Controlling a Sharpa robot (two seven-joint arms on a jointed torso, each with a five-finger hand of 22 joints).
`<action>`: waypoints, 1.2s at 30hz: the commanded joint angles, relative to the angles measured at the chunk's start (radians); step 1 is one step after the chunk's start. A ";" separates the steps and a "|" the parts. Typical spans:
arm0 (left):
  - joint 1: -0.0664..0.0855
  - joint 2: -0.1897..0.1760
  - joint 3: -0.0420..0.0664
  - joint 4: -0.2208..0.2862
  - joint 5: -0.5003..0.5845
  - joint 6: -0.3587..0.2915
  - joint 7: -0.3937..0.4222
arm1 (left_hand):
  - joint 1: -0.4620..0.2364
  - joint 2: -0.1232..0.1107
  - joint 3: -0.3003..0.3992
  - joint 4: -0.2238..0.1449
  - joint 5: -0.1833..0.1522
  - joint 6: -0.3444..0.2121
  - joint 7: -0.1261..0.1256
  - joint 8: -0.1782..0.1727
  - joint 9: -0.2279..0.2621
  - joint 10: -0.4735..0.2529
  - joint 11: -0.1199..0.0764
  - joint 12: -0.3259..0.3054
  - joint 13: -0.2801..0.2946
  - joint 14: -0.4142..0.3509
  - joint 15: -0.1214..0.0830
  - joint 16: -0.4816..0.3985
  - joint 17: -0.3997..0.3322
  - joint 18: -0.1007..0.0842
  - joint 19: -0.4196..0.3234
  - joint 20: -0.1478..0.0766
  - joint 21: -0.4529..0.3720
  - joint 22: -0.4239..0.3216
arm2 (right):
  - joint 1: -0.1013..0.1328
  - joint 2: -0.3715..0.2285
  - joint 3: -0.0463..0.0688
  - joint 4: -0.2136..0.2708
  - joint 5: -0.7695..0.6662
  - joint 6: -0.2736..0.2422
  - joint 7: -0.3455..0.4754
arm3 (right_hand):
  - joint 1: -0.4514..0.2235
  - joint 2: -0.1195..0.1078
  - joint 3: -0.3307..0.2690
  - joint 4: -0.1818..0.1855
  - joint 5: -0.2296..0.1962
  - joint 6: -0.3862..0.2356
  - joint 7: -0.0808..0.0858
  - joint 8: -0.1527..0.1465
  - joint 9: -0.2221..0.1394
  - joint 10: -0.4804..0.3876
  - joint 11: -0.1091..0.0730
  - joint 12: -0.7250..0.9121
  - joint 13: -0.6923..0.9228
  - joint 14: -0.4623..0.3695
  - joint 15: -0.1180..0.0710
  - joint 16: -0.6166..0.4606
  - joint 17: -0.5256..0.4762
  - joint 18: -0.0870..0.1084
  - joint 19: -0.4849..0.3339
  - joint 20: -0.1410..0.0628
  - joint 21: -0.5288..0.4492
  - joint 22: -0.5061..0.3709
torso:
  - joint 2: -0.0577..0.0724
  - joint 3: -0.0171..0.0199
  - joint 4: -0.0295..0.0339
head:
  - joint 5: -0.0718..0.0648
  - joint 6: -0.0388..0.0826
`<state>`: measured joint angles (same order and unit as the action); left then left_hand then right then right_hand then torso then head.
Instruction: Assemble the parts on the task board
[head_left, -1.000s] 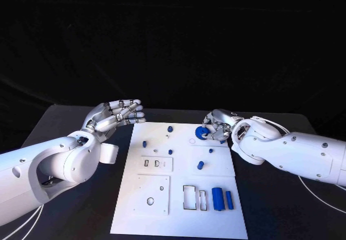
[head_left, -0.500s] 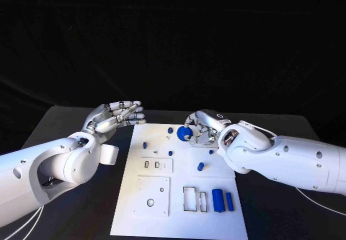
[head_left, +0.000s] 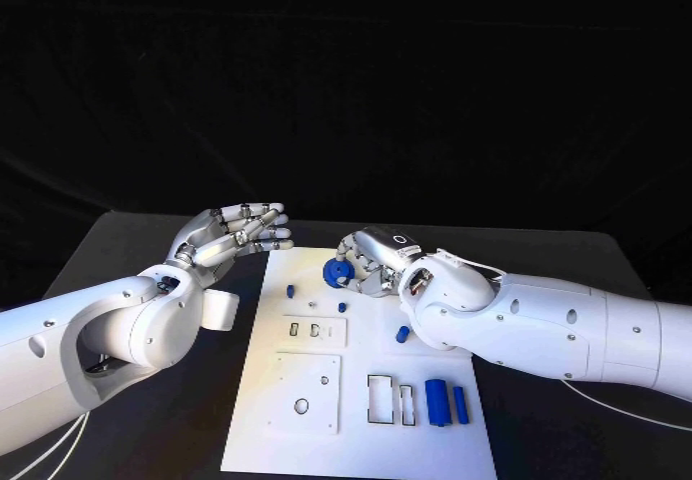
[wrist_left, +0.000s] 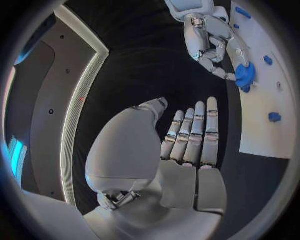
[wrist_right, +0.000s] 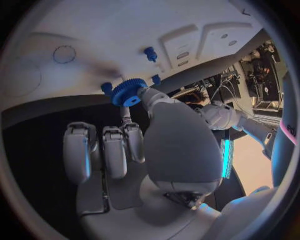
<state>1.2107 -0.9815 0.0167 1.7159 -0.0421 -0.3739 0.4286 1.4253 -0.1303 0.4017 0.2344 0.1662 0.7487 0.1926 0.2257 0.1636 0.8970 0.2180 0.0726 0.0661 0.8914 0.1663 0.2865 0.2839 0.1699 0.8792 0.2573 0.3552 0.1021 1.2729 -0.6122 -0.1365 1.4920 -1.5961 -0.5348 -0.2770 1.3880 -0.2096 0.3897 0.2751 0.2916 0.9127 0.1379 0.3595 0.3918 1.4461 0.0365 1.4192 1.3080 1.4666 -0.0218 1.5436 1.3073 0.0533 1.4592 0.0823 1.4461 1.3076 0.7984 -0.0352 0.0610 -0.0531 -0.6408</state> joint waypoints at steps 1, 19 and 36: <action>0.001 0.001 0.001 0.002 0.002 0.018 0.004 | -0.007 0.006 0.001 -0.004 -0.002 -0.006 0.080 -0.003 0.000 -0.008 0.001 0.003 0.000 -0.007 -0.001 0.006 0.002 0.011 -0.005 0.001 0.004 -0.001 | -0.008 0.018 0.000 -0.016 -0.042 0.000 0.003 | 0.003 0.001 0.007 0.000 0.003 0.019 -0.020 -0.001 0.042 0.005 0.001 0.001 0.099 0.088 -0.008 0.006 0.189 -0.009 -0.001 -0.003 -0.001 0.114 | 0.001 0.0010 0.0024 | 0.001 -0.003; 0.001 -0.001 0.001 0.004 0.002 0.020 0.002 | -0.007 0.006 0.001 -0.004 -0.002 -0.006 0.080 -0.003 0.000 -0.008 0.001 0.003 0.000 -0.007 -0.001 0.006 0.002 0.011 -0.005 0.001 0.004 -0.001 | -0.030 0.056 0.000 -0.070 -0.039 0.018 0.004 | 0.002 -0.010 0.018 -0.005 0.002 0.013 -0.016 -0.007 0.043 0.002 0.004 -0.003 0.096 0.088 -0.005 0.006 0.189 -0.009 -0.003 -0.001 -0.005 0.111 | 0.001 0.0027 -0.0007 | 0.007 -0.011; 0.001 -0.002 0.001 0.004 0.002 0.023 -0.001 | -0.007 0.006 0.002 -0.005 -0.002 -0.007 0.080 -0.003 0.000 -0.009 0.001 0.003 0.000 -0.007 -0.001 0.007 0.002 0.011 -0.005 0.001 0.005 -0.001 | -0.031 0.053 0.000 -0.069 -0.096 -0.035 -0.026 | 0.005 -0.020 0.028 -0.014 0.002 0.012 -0.014 -0.009 0.045 0.001 0.005 -0.003 0.096 0.088 -0.004 0.005 0.187 -0.009 -0.002 0.000 -0.004 0.113 | 0.001 0.0022 -0.0001 | 0.007 -0.011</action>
<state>1.2108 -0.9842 0.0167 1.7168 -0.0419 -0.3704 0.4245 1.4253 -0.1303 0.4016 0.2344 0.1662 0.7487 0.1926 0.2258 0.1636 0.8971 0.2180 0.0726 0.0661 0.8914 0.1663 0.2865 0.2854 0.1699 0.8791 0.2573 0.3552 0.1022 1.2426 -0.5590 -0.1361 1.4241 -1.6608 -0.5601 -0.2865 1.3836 -0.2254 0.4102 0.2620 0.2905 0.9108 0.1356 0.3468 0.3930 1.4461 0.0365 1.4191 1.3075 1.4666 -0.0217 1.5435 1.3079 0.0533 1.4591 0.0823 1.4460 1.3080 0.7995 -0.0319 0.0603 -0.0454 -0.6515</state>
